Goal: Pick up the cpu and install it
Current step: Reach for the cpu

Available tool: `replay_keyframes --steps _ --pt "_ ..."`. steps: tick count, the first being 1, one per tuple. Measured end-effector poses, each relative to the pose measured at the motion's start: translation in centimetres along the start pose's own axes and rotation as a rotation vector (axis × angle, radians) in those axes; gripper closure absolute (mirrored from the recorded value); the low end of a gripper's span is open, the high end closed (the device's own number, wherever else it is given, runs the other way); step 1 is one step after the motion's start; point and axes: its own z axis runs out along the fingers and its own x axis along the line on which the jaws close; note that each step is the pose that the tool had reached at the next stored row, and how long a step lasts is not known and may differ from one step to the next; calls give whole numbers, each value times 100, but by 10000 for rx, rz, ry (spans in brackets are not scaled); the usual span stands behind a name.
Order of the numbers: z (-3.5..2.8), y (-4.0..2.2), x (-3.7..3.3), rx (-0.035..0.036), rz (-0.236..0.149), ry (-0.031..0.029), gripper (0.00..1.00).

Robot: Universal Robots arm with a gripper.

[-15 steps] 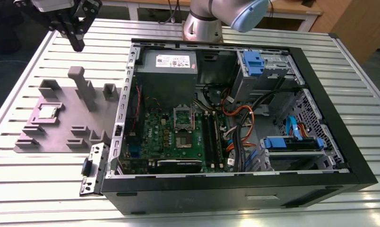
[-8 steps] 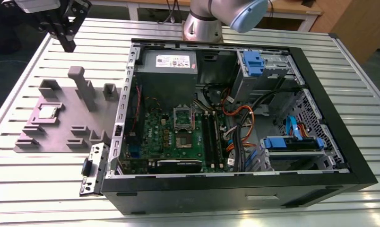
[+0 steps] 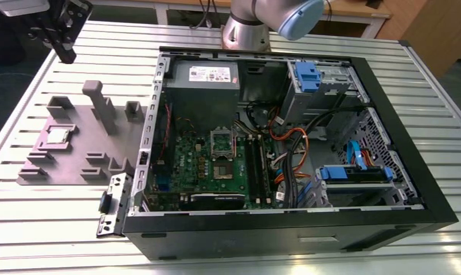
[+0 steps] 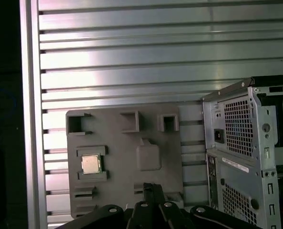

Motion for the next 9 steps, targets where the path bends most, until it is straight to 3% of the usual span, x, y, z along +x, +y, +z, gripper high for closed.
replay_keyframes --steps 9 --pt "5 -2 28 2 1 27 89"
